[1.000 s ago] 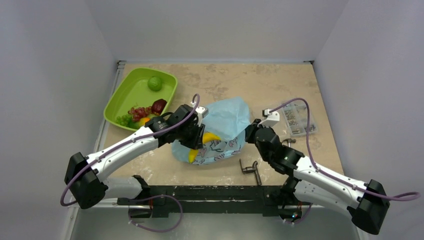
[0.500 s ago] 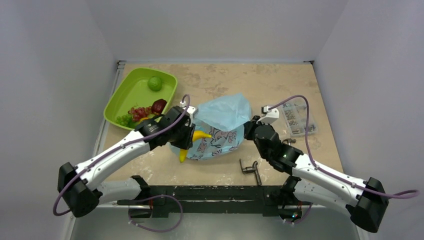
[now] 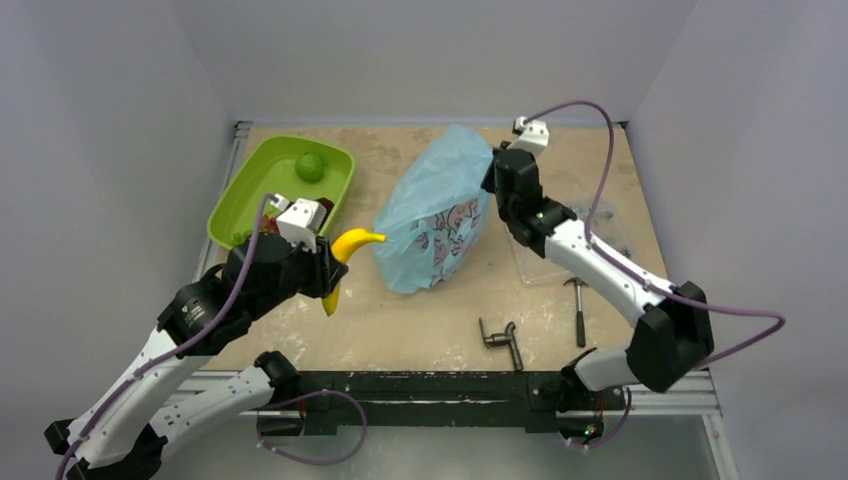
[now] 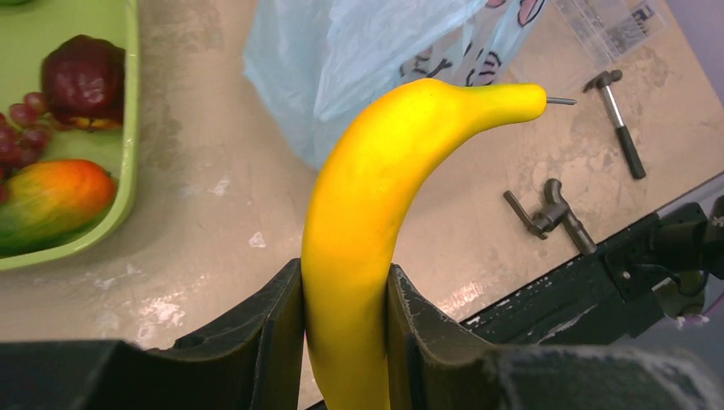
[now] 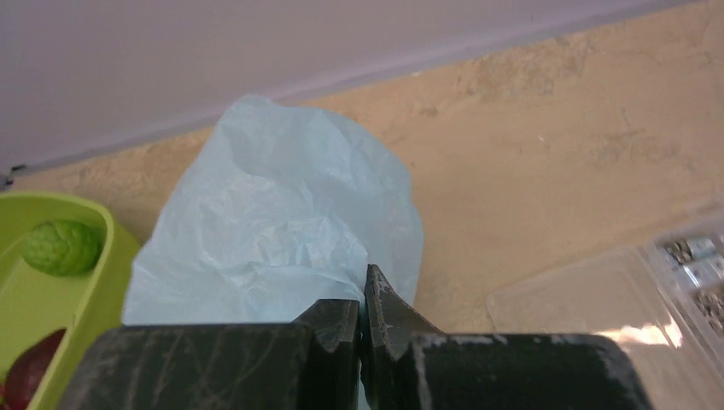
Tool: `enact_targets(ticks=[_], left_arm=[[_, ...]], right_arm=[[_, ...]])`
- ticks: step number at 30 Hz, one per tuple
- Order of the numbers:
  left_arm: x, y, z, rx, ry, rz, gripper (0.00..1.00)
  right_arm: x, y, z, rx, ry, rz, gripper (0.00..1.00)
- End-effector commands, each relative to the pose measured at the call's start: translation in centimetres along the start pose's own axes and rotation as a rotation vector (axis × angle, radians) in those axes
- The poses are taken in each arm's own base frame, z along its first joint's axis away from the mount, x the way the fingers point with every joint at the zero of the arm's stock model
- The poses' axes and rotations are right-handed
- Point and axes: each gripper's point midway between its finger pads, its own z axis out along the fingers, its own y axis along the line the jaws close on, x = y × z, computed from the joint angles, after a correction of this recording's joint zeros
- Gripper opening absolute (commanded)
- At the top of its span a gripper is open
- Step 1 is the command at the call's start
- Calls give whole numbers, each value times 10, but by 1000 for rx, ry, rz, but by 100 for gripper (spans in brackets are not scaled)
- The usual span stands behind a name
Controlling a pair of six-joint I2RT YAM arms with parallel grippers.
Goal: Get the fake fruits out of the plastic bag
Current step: Move the plastic bag to the center of the board.
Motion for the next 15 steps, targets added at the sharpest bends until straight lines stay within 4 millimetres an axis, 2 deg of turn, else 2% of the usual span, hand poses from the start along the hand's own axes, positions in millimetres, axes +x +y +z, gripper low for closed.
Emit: enact_targets(ticks=[1, 4, 7, 11, 15], left_arm=[[-6, 25, -12, -131, -41, -17, 0], [-5, 26, -10, -135, -37, -23, 0], [-1, 29, -8, -159, -22, -20, 0], [2, 40, -3, -225, -13, -17, 0], [-1, 56, 0, -322, -19, -27, 0]], right_arm=[[-42, 27, 42, -54, 5, -35, 5], [-39, 34, 73, -56, 82, -108, 24], [-34, 29, 93, 9, 191, -191, 40], [-31, 16, 92, 72, 255, -269, 64], [-39, -1, 70, 113, 242, -287, 83]])
